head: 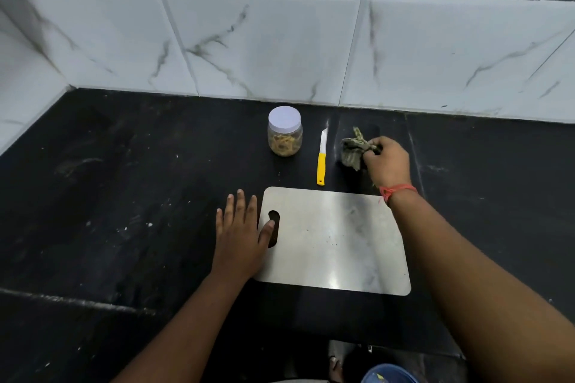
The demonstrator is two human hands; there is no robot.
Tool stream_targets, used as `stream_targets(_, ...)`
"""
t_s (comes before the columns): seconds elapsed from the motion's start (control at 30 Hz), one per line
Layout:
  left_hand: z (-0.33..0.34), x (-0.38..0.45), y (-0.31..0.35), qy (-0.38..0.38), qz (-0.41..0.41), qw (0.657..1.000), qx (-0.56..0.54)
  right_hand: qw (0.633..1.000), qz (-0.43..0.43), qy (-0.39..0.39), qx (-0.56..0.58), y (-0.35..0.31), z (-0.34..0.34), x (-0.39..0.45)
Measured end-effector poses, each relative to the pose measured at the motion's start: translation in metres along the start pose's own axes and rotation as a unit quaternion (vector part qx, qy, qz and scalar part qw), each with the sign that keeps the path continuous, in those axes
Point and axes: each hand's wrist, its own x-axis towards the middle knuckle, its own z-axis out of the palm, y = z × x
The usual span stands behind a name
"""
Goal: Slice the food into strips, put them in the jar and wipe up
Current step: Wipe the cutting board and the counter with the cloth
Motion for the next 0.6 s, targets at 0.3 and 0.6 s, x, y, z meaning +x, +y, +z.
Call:
stream_targets(0.3,0.015,-0.004,0.002,-0.006,0.017,1.000,-0.026,0.934,0.149,-0.147,0.291,-0.012,0.025,-0.123)
stream_targets(0.6,0.025,-0.014,0.008,-0.002,0.108,0.994,-0.021,0.977,0.103,-0.150,0.115,0.023,0.028,-0.149)
